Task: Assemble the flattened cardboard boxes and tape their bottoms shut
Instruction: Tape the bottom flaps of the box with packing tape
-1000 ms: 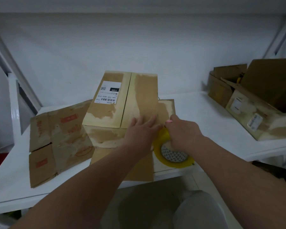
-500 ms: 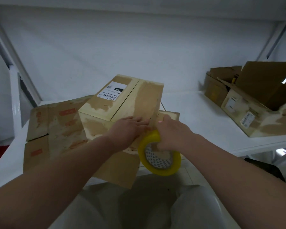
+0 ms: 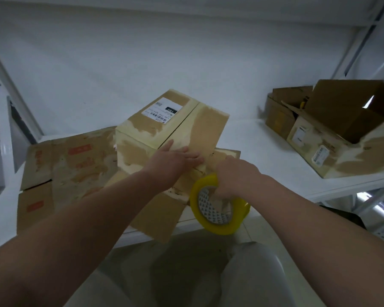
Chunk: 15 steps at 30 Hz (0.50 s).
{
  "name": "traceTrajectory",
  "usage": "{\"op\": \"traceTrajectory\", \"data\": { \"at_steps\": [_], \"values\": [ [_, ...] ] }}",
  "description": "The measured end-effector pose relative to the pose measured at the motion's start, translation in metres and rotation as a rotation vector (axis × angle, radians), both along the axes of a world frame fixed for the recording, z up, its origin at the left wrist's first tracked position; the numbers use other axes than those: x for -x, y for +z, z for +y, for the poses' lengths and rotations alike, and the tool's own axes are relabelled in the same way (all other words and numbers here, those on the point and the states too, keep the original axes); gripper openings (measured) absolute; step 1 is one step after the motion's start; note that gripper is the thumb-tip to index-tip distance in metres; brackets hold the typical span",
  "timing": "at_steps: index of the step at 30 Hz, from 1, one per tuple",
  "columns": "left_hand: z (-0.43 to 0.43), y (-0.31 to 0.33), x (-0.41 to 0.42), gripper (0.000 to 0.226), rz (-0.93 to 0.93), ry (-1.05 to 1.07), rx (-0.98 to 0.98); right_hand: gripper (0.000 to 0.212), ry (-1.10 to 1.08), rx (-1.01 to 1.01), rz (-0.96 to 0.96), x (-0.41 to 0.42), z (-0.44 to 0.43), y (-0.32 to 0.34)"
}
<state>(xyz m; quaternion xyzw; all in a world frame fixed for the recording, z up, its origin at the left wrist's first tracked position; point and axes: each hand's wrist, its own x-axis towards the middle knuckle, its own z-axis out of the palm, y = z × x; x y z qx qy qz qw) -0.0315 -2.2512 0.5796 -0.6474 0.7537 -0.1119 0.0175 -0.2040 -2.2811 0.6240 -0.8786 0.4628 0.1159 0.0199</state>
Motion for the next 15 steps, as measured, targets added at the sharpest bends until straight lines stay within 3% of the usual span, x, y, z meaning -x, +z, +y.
{"op": "traceTrajectory", "data": {
  "at_steps": [5,7,9,12,15],
  "values": [
    [-0.017,0.015,0.011,0.062,-0.188,-0.029,-0.042,0.042,-0.044,-0.041,-0.13,0.007,-0.002,-0.007],
    [-0.022,0.012,0.006,0.057,-0.253,0.092,0.021,0.048,-0.087,-0.105,-0.306,-0.002,-0.001,-0.014],
    [-0.022,0.005,-0.003,0.061,-0.144,0.293,0.108,0.053,-0.11,-0.157,-0.429,-0.017,0.002,-0.019],
    [-0.01,-0.007,-0.014,0.076,0.387,0.593,0.224,0.046,-0.132,-0.177,-0.508,-0.039,0.004,-0.02],
    [0.006,-0.008,-0.016,0.047,1.275,0.831,0.12,0.055,-0.171,-0.2,-0.565,-0.058,0.0,-0.016]
  ]
}}
